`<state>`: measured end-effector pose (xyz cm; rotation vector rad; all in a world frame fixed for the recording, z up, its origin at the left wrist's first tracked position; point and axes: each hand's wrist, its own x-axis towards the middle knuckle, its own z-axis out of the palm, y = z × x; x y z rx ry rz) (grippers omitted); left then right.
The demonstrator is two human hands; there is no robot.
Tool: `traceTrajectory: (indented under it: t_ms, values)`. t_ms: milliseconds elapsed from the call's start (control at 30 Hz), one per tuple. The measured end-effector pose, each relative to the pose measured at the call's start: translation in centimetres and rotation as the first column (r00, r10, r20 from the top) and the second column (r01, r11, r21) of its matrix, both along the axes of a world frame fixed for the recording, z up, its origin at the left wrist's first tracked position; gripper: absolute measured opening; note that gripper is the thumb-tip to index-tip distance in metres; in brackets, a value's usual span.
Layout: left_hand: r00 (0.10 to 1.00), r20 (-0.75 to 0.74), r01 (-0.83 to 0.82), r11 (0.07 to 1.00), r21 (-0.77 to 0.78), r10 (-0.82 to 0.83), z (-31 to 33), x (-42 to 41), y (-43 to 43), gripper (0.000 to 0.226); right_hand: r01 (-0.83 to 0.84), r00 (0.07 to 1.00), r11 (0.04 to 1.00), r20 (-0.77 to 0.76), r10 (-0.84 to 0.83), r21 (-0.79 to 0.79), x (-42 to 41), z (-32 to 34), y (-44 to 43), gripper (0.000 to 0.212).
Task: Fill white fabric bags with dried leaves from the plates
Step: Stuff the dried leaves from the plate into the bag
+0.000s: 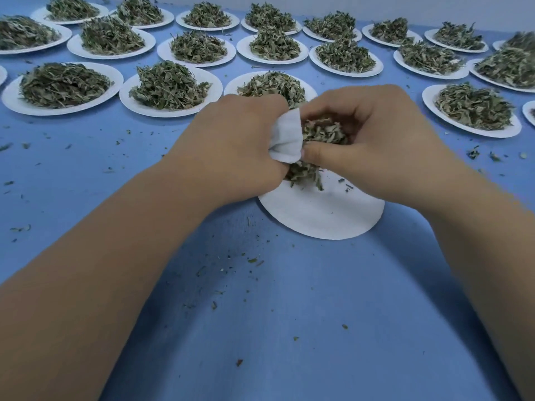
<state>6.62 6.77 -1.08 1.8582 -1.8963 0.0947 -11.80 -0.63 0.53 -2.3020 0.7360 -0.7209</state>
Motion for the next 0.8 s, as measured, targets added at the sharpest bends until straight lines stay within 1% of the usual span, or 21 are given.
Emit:
traceTrajectory:
  t_ms: [100, 167, 233, 367, 433, 500, 533, 633, 733, 800]
  values:
    - [1.000, 0.028, 0.008, 1.000, -0.022, -0.007, -0.3, 0.0, -0.2, 0.023, 0.037, 0.998, 0.999, 0.049, -0.038, 0.031, 0.4, -0.3, 0.0, 0.030]
    - [1.000, 0.021, 0.018, 1.000, -0.023, -0.018, -0.4, 0.0, -0.3, 0.026, 0.036, 0.996, 0.998, 0.079, -0.039, 0.044, 0.3, -0.4, 0.0, 0.022]
    - [0.999, -0.002, 0.037, 0.999, -0.024, -0.037, -0.3, -0.1, -0.2, 0.030, 0.017, 0.993, 0.995, 0.118, -0.028, 0.094, 0.2, -0.4, 0.0, 0.015]
    - [0.996, -0.041, 0.073, 0.996, -0.048, -0.075, 0.1, -0.4, 0.2, 0.027, -0.056, 0.991, 0.980, 0.128, 0.032, 0.189, 0.3, -0.3, 0.0, 0.024]
    - [0.993, -0.079, 0.081, 0.996, -0.028, -0.083, -0.1, -0.3, 0.2, 0.028, -0.111, 0.987, 0.954, 0.145, 0.072, 0.279, 0.2, -0.1, 0.0, 0.028]
    - [0.993, -0.097, 0.063, 0.998, -0.028, -0.065, -0.2, -0.1, 0.1, 0.031, -0.122, 0.982, 0.931, 0.175, 0.065, 0.343, 0.2, 0.0, -0.1, 0.032]
    - [0.994, -0.095, 0.046, 0.998, -0.043, -0.050, -0.3, -0.1, 0.0, 0.033, -0.109, 0.982, 0.935, 0.183, 0.048, 0.338, 0.2, 0.0, -0.1, 0.032]
    - [0.996, -0.080, 0.033, 0.997, -0.069, -0.038, -0.3, -0.3, -0.1, 0.034, -0.040, 0.985, 0.965, 0.175, -0.006, 0.258, 0.4, 0.0, 0.1, 0.031]
    - [0.994, -0.097, 0.048, 0.998, -0.036, -0.051, -0.3, -0.6, -0.1, 0.031, 0.016, 0.981, 0.981, 0.188, -0.053, 0.193, 0.9, -0.5, 0.3, 0.031]
    - [0.993, -0.111, 0.050, 0.999, -0.020, -0.052, -0.3, -0.8, -0.1, 0.025, 0.047, 0.975, 0.988, 0.206, -0.078, 0.149, 1.2, -0.7, 0.5, 0.025]
